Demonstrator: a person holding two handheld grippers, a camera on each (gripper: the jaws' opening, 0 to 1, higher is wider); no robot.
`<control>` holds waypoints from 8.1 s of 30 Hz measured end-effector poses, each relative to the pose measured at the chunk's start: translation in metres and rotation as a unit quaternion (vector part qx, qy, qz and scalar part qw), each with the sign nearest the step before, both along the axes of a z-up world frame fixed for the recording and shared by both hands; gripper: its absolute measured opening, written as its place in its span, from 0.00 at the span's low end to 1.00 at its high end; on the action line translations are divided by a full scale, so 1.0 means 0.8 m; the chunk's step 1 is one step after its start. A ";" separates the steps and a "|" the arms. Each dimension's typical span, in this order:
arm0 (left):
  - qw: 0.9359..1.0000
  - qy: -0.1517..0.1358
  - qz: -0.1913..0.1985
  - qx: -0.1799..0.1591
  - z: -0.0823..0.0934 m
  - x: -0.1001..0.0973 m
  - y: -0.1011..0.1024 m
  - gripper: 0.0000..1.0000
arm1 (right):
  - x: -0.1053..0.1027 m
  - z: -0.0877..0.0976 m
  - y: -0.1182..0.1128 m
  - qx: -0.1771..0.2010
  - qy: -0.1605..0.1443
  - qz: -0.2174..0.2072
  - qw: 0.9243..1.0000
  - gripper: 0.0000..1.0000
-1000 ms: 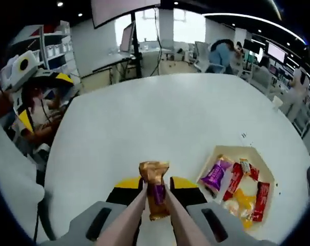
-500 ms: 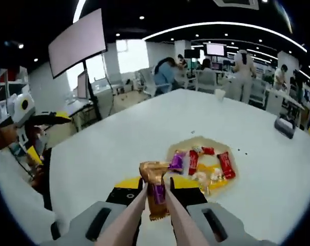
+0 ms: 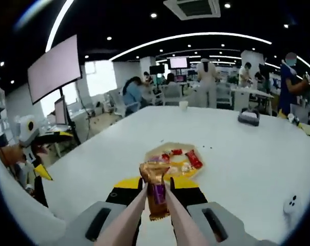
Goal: Place the target food into the container with the food tongs after gripping and lifting it, then release it inside without dropping or visibly crushing the food.
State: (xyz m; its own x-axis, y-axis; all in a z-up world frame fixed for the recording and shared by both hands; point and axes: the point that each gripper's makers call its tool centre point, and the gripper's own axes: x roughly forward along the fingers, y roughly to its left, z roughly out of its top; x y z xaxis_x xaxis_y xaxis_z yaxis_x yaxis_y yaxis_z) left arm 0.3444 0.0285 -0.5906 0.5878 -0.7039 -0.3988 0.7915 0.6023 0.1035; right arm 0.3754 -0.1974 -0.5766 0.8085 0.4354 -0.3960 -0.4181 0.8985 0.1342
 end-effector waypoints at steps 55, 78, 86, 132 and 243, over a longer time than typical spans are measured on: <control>0.991 0.023 0.131 -0.014 -0.005 -0.004 0.072 0.97 | 0.233 0.039 0.037 -0.049 -0.009 0.090 0.995 0.20; 0.987 0.025 0.160 -0.014 -0.007 -0.001 0.093 0.96 | 0.261 0.036 0.059 -0.068 -0.005 0.110 0.992 0.21; 0.986 0.026 0.164 -0.011 -0.008 -0.003 0.100 0.99 | 0.267 0.042 0.063 -0.048 -0.010 0.103 0.993 0.25; 0.994 0.001 0.113 -0.006 0.011 -0.040 0.094 0.99 | 0.131 0.074 0.006 -0.068 -0.045 0.066 0.995 0.28; 0.918 0.109 -0.380 -0.025 0.010 -0.148 -0.157 0.29 | -0.175 0.029 0.174 0.001 -0.023 0.436 0.900 0.27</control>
State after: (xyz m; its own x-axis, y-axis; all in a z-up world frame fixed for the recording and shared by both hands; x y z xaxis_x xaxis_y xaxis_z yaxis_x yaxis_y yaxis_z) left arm 0.2258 -0.0973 -0.5826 -0.1704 -0.8987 -0.4041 0.9838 -0.1322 -0.1209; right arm 0.2357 -0.0584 -0.5533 0.1744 0.9129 -0.3691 -0.9690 0.2258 0.1006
